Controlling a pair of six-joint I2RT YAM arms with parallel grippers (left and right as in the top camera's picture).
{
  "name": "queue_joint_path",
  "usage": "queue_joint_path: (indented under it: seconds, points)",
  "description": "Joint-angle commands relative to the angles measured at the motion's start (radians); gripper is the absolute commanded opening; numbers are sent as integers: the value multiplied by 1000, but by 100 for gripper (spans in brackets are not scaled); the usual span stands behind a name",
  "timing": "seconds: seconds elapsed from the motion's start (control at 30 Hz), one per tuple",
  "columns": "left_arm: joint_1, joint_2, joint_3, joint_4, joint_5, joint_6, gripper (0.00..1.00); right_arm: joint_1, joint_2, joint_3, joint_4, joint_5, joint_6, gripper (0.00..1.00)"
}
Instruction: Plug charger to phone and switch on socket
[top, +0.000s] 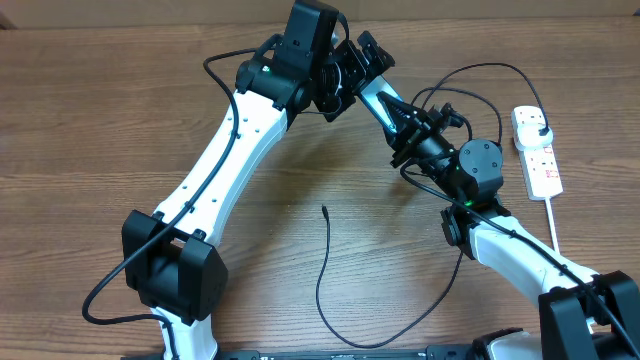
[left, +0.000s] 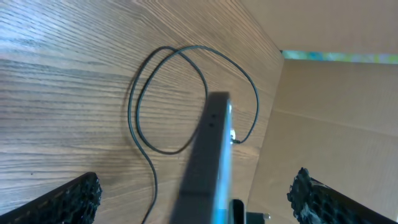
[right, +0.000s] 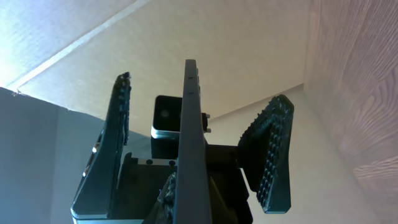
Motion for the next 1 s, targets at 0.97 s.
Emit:
queue_joint_path:
  seconds: [0.97]
  points:
    - [-7,3,-5,19,-36,-22,64,0,-11,32,58,-63,138,4]
